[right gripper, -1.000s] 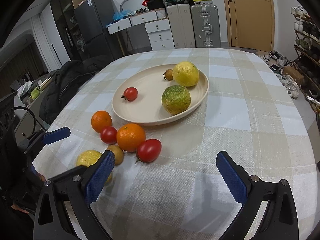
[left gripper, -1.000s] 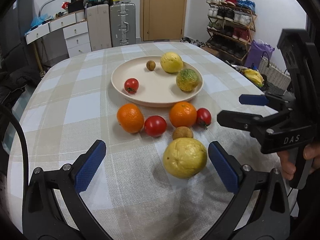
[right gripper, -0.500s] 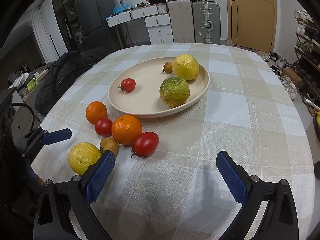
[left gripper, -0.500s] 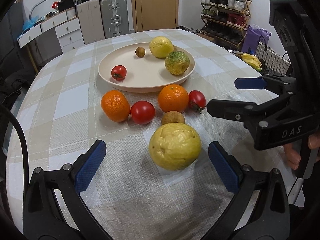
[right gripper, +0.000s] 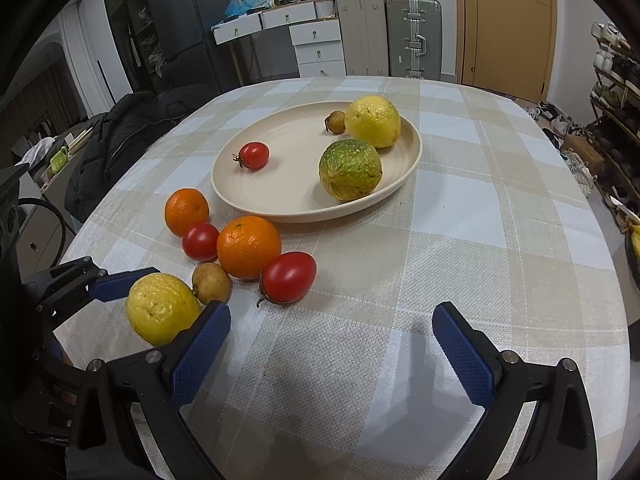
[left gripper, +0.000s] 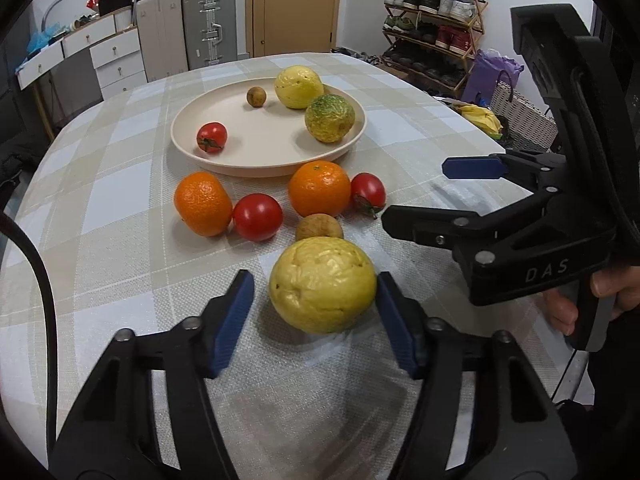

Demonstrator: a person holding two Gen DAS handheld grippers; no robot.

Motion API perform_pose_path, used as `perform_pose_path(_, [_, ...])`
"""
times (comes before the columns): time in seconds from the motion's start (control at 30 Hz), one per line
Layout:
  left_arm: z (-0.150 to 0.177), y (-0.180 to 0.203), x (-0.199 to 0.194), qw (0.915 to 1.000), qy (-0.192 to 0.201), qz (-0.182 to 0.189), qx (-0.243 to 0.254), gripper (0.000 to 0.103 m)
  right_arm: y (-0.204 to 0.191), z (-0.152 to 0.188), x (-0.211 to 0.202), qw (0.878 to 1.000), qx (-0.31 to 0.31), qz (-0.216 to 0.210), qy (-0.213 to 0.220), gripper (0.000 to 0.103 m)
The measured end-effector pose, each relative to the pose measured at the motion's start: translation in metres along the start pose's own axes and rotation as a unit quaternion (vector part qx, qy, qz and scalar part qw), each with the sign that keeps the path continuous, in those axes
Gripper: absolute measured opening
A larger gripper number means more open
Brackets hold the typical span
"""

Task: Organize fruits
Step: 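Grasp and lift the large pale-yellow fruit with the left gripper, then grasp and lift the small brown fruit with the right gripper while the left holds the yellow fruit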

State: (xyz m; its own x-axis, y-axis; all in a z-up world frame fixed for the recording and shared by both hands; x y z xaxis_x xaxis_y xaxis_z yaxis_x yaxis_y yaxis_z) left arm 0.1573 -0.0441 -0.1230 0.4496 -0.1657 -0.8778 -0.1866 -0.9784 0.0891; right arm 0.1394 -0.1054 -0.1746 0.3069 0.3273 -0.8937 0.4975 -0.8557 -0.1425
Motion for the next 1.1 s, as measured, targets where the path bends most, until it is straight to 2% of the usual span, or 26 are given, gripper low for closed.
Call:
perform_pose_path(0.27, [-0.001, -0.001, -0.004, 0.9999, 0.007, 0.008, -0.004, 0.048, -0.002, 0.001, 0.003, 1.000, 0.000, -0.002, -0.006, 0.103])
perform_pose_path(0.53, [-0.008, -0.022, -0.023, 0.9992, 0.029, 0.000, -0.027, 0.048, -0.020, 0.005, 0.006, 1.000, -0.019, -0.016, -0.015, 0.103])
perform_pose_path(0.63, [-0.009, -0.032, -0.029, 0.9987, 0.036, -0.003, -0.037, 0.048, -0.029, 0.006, 0.005, 0.999, -0.034, -0.009, -0.011, 0.102])
perform_pose_path(0.73, [-0.011, -0.041, -0.035, 0.9980, 0.042, -0.005, -0.047, 0.048, -0.041, 0.008, 0.005, 0.998, -0.052, -0.014, -0.013, 0.092])
perform_pose_path(0.8, [-0.011, -0.046, -0.037, 0.9976, 0.044, -0.005, -0.053, 0.048, -0.047, 0.009, 0.004, 0.998, -0.059, -0.023, -0.014, 0.081])
perform_pose_path(1.03, [-0.012, -0.057, -0.037, 0.9968, 0.046, -0.010, -0.065, 0.048, -0.064, 0.011, -0.006, 0.995, -0.069, -0.072, -0.012, 0.075])
perform_pose_path(1.1, [-0.012, -0.057, -0.037, 0.9968, 0.046, -0.011, -0.065, 0.048, -0.069, 0.011, -0.006, 0.994, -0.069, -0.088, -0.014, 0.068])
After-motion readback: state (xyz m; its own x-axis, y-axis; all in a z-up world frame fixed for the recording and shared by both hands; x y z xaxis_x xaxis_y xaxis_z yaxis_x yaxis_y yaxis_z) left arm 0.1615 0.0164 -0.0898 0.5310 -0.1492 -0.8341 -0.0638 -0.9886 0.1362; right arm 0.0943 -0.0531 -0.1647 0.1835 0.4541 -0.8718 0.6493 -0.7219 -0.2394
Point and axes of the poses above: each gripper's, at about its wrist camera, not at the fingertips, and x roughly the way its jaws point, y to its right, z to its underside, the point moved 9 cm from there along x, roughly the way its jaws point, and after that the axes turned 12 degrees about -y, right-handed, at the moved point
